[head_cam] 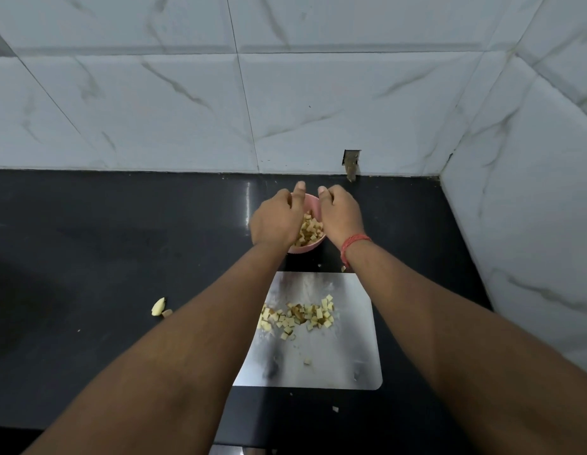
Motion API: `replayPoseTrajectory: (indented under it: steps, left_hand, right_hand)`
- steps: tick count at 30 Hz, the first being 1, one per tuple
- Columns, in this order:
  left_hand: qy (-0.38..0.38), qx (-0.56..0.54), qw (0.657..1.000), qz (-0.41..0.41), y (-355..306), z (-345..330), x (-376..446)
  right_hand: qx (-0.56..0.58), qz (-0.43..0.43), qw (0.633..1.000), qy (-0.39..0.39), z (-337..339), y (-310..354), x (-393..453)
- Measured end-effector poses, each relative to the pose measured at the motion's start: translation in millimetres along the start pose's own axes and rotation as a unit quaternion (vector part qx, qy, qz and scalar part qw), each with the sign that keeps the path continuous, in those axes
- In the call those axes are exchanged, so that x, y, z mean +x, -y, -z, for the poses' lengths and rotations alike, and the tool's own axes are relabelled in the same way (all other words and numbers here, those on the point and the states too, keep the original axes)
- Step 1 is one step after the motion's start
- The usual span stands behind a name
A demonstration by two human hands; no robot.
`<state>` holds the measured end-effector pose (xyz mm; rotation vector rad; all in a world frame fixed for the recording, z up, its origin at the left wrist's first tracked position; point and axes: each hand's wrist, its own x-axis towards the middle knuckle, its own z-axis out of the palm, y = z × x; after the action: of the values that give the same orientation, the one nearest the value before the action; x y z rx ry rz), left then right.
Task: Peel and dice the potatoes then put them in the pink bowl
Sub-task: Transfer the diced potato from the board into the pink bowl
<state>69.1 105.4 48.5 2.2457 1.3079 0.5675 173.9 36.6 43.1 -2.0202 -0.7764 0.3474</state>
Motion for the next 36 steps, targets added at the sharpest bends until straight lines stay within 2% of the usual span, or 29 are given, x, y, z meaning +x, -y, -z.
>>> replayPoseTrajectory:
  steps: [2, 4, 7, 9, 12, 17, 19, 22, 26, 33, 36]
  left_hand:
    - [0.023, 0.013, 0.999, -0.038, -2.7, -3.4, -1.9]
    - [0.041, 0.015, 0.996, -0.074, -1.8, -8.1, -0.6]
    - [0.072, 0.039, 0.993, -0.081, 4.3, -12.7, 0.8]
    - [0.080, 0.043, 0.992, -0.086, 6.9, -13.2, -1.4]
    - [0.061, 0.074, 0.987, -0.128, 10.0, -11.6, -7.2]
    - [0.038, 0.126, 0.973, -0.191, 26.4, -10.3, -23.2]
    - [0.039, 0.138, 0.972, -0.187, 33.5, -10.8, -29.5]
    - [0.046, 0.164, 0.969, -0.181, 40.9, -12.1, -36.9]
    - [0.059, 0.197, 0.963, -0.175, 46.7, -13.1, -44.9]
    - [0.061, 0.213, 0.961, -0.168, 66.5, -12.4, -66.5]
    - [0.066, 0.209, 0.962, -0.163, 72.8, -12.7, -83.4]
  right_hand:
    - [-0.043, 0.027, 0.999, -0.008, 10.9, -12.6, -6.2]
    - [-0.148, 0.062, 0.987, 0.014, 22.2, -26.7, -13.5]
    - [-0.317, 0.058, 0.937, 0.134, 30.5, -50.0, -23.5]
    - [-0.367, 0.056, 0.906, 0.202, 31.9, -61.8, -31.9]
    - [-0.398, 0.083, 0.883, 0.234, 29.3, -73.7, -43.7]
    - [-0.382, 0.048, 0.898, 0.215, 24.6, -74.9, -46.3]
    - [-0.326, 0.019, 0.931, 0.161, 27.7, -66.4, -41.6]
    - [-0.196, 0.063, 0.977, 0.055, 30.1, -44.0, -30.8]
    - [-0.161, 0.149, 0.971, 0.096, 21.8, -21.8, -17.8]
    - [-0.147, 0.150, 0.972, 0.105, 18.2, -36.9, -39.4]
    - [-0.135, 0.157, 0.976, 0.067, 21.0, -41.7, -54.8]
